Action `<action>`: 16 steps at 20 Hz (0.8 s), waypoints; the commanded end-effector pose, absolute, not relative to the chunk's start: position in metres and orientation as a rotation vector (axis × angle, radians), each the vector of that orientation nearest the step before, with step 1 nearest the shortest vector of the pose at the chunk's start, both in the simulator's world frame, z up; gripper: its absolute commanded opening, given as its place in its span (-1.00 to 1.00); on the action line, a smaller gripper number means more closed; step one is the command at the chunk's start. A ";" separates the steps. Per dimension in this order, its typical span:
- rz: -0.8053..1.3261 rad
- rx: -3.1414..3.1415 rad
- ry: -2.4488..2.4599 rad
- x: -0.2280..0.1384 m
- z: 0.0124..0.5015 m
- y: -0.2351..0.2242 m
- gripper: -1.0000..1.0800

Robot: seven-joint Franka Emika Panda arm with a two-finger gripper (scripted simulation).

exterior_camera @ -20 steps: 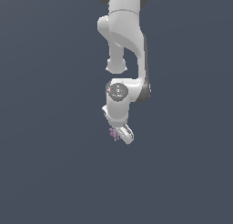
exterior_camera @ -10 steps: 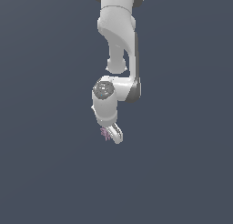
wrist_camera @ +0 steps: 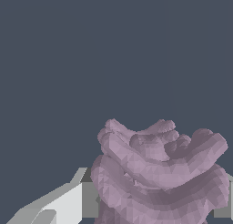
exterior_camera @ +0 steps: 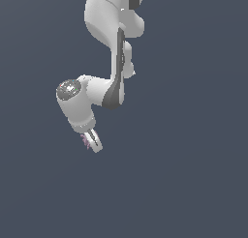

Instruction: Pick up the object and move it to a goal position.

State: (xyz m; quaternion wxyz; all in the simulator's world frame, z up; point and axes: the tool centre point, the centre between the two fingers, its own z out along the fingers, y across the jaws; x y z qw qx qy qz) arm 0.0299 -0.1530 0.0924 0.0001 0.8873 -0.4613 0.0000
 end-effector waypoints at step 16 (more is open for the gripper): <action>0.000 2.788 -1.448 0.043 0.119 -0.243 -1.00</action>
